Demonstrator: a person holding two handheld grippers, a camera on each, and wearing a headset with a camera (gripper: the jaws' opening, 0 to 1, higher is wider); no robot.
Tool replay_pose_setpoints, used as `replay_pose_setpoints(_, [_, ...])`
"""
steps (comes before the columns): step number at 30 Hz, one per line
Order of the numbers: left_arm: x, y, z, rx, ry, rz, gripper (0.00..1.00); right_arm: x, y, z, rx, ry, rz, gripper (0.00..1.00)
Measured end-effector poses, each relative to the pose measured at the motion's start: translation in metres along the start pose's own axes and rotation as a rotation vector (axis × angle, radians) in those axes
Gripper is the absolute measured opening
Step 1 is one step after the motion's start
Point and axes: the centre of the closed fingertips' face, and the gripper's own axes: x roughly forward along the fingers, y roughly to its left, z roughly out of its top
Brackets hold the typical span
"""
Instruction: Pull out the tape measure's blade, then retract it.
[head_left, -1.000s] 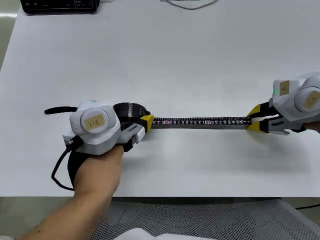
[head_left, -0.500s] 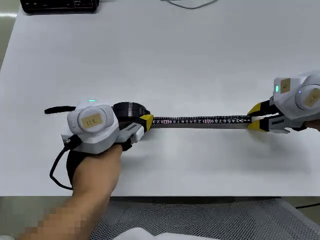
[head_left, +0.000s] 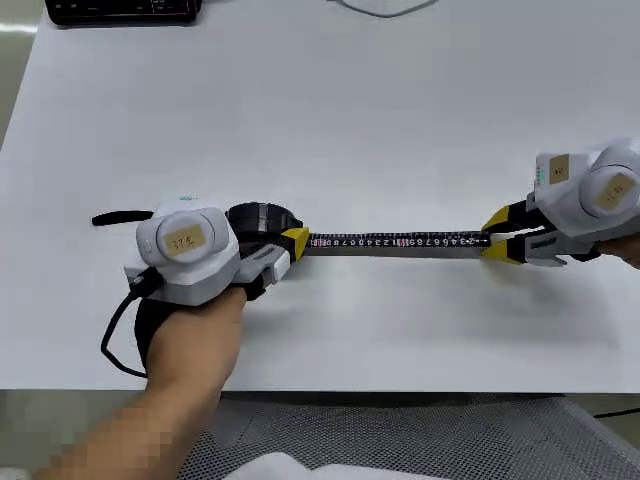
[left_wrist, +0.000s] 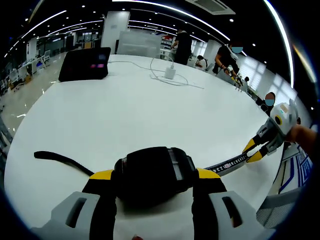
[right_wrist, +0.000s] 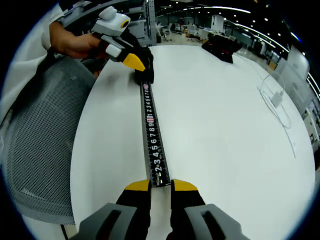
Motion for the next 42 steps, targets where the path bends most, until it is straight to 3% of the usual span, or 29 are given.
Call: replay_pose_setpoints(42, [0.000, 0.001, 0.000, -0.035, -0.018, -0.020, 0.57, 0.019, 0.006, 0.032, -0.010, -0.060, 0.031, 0.11])
